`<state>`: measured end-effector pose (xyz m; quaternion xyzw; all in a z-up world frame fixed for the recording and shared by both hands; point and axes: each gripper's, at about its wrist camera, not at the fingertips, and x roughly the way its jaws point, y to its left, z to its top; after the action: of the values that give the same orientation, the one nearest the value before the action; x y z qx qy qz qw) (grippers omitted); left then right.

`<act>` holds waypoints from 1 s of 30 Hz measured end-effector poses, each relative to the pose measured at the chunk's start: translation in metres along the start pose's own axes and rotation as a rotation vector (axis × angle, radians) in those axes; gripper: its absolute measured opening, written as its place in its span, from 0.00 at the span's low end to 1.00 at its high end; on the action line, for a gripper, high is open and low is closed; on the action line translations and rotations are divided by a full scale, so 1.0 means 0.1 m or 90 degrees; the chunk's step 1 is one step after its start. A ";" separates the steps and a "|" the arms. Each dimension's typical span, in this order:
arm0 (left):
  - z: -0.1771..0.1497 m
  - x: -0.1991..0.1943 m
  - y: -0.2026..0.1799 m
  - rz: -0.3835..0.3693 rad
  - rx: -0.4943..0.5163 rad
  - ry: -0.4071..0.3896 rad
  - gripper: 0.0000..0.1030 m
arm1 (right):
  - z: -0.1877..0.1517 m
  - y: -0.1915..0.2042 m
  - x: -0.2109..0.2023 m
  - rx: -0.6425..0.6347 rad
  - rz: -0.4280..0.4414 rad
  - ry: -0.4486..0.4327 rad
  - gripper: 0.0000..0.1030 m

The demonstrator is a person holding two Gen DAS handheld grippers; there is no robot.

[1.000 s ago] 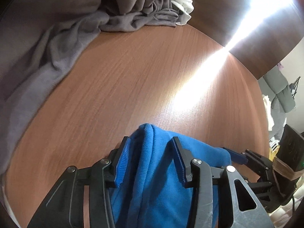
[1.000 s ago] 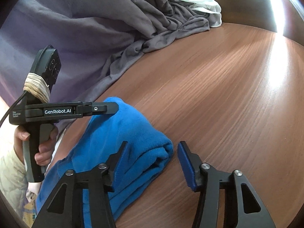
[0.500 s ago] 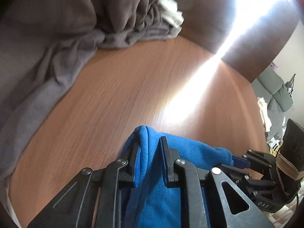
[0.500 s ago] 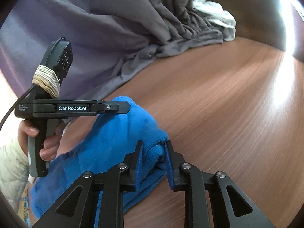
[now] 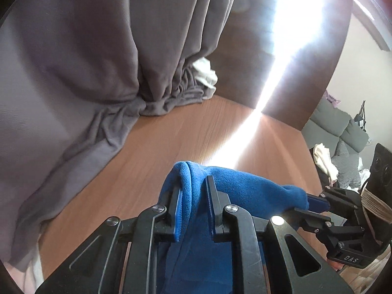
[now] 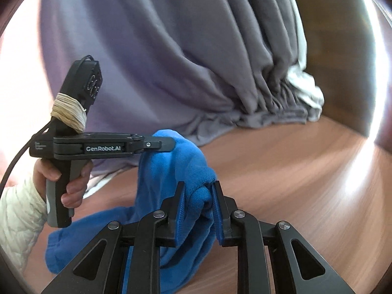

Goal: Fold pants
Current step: 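Grasp the folded pants end with both grippers and lift it, then fold the held end over the pants and open both grippers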

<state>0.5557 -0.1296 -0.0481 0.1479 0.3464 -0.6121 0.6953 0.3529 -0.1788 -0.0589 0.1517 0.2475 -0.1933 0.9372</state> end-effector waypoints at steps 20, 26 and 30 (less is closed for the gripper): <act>-0.84 -1.20 0.44 -0.022 -0.011 -0.110 0.15 | -0.12 1.58 -0.33 -0.151 -0.034 -0.058 0.21; -1.16 -1.44 0.60 -0.022 -0.031 -0.129 0.15 | -0.26 1.99 -0.32 -0.200 -0.022 -0.049 0.21; -1.41 -1.59 0.67 -0.014 -0.050 -0.142 0.15 | -0.36 2.22 -0.33 -0.233 -0.011 -0.044 0.21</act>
<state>0.5757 0.0924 -0.0580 0.0477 0.2925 -0.6181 0.7281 0.4093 0.0389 -0.0297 -0.0301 0.2473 -0.1581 0.9555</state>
